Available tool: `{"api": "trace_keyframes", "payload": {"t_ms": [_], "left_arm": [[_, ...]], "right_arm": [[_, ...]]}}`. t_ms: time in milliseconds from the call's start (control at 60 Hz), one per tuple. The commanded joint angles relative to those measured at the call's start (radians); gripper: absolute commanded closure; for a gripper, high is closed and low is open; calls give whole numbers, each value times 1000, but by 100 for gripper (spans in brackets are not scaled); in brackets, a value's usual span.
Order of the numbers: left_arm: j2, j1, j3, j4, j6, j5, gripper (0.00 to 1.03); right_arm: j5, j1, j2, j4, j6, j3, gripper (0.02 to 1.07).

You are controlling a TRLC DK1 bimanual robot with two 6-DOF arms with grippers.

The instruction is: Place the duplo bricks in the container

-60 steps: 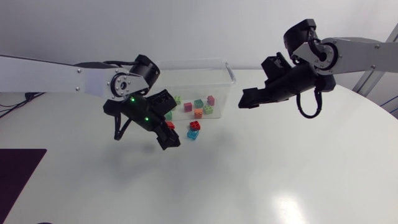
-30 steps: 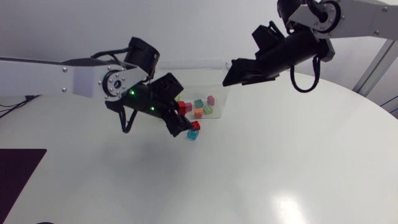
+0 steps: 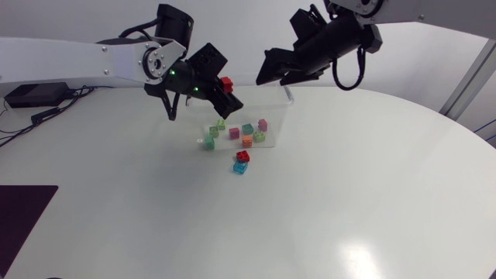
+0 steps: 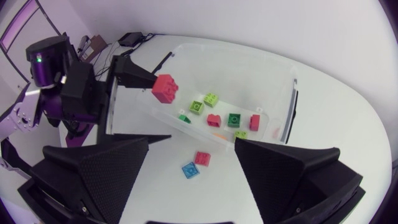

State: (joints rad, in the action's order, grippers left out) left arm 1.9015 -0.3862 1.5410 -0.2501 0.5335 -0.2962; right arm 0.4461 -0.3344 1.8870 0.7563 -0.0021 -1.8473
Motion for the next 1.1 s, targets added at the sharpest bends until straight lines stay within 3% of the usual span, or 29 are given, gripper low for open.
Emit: {"api": "trace_keyframes", "payload": {"t_ms": [0,183,500,867,1083], "left_arm": [[77,6,67,12,34,3,7],[131,10,137,12,39,3,7],[148,20,202,-12,39,2,7],[50,23,146,-61,25,-49,7],[-42,18,96,-74,16,-83,7]], "right_arm": [[11,-17,80,26,33,-116,7],[29,-41,248,104,50,-354,7],[31,-60,434,173,68,-586,7],[22,-51,486,184,96,-641,7],[-37,-45,546,210,108,-722,7]]}}
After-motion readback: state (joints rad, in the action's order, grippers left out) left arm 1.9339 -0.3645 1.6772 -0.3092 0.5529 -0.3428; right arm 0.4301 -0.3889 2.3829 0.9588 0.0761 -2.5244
